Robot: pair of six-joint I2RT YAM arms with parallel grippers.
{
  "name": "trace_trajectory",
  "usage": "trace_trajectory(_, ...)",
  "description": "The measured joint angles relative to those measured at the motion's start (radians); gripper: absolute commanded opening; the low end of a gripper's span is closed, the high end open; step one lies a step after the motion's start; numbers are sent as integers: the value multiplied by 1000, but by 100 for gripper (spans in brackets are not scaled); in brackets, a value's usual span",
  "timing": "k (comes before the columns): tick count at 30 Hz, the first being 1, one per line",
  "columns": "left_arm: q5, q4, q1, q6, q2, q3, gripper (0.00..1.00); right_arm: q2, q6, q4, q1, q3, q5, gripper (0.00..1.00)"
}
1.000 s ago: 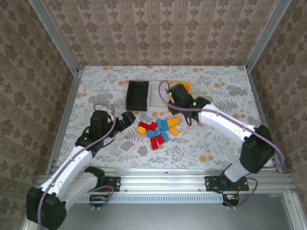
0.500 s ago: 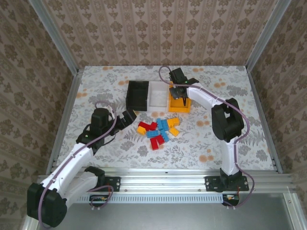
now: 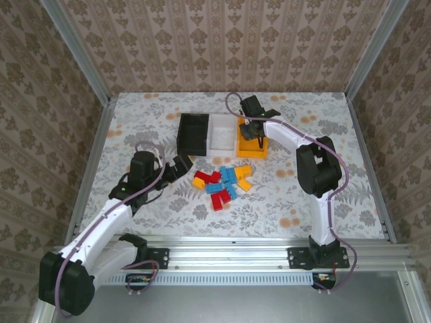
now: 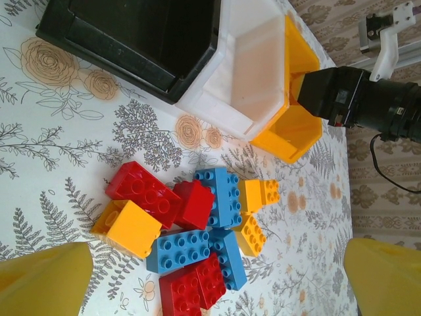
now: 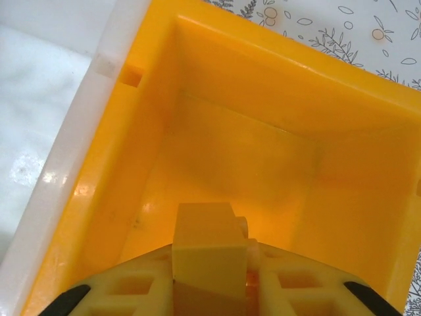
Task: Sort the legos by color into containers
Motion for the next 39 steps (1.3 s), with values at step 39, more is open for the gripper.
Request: trace_trajectory(39, 61, 156, -15, -81, 112, -56, 100, -340, 75, 182, 266, -700, -77, 52)
